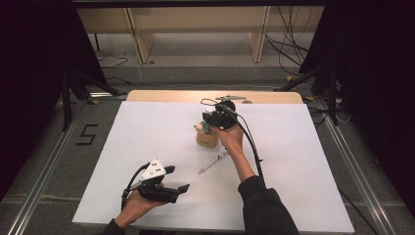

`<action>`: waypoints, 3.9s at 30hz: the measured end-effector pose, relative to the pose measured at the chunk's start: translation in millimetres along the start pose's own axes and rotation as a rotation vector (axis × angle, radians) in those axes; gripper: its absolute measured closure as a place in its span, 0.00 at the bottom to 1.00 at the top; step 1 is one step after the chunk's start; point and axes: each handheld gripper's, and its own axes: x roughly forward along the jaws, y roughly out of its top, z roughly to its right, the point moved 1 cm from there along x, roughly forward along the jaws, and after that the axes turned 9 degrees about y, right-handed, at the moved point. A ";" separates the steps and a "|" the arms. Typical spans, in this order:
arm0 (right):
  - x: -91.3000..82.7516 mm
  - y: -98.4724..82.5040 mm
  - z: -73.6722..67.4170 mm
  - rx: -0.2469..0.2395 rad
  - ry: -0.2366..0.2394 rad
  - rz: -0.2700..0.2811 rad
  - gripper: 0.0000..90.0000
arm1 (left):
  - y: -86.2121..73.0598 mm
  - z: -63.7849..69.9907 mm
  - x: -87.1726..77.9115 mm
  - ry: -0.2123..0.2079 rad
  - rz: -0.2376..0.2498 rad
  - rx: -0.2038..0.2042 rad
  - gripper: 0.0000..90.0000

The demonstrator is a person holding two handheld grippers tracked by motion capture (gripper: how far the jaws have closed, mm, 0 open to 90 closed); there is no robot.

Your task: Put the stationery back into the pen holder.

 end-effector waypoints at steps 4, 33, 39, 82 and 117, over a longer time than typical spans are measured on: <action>1.8 -0.8 -0.9 -0.008 -0.001 -0.004 0.73 | 0.0 -0.3 0.0 0.000 -0.001 -0.001 0.17; -5.5 6.1 -6.0 -0.038 0.042 0.005 0.51 | -0.4 0.4 1.0 -0.001 -0.008 0.007 0.17; -20.2 10.0 -4.3 -0.032 0.054 0.022 0.46 | -0.5 0.3 1.3 0.002 -0.005 0.004 0.17; -140.8 -91.1 -12.1 -0.138 0.065 0.058 0.32 | 18.5 -2.7 31.7 0.012 -0.138 -0.010 0.18; -164.4 -145.3 -22.3 -0.138 0.104 0.000 0.29 | 49.5 -6.1 68.4 0.013 -0.282 0.054 0.23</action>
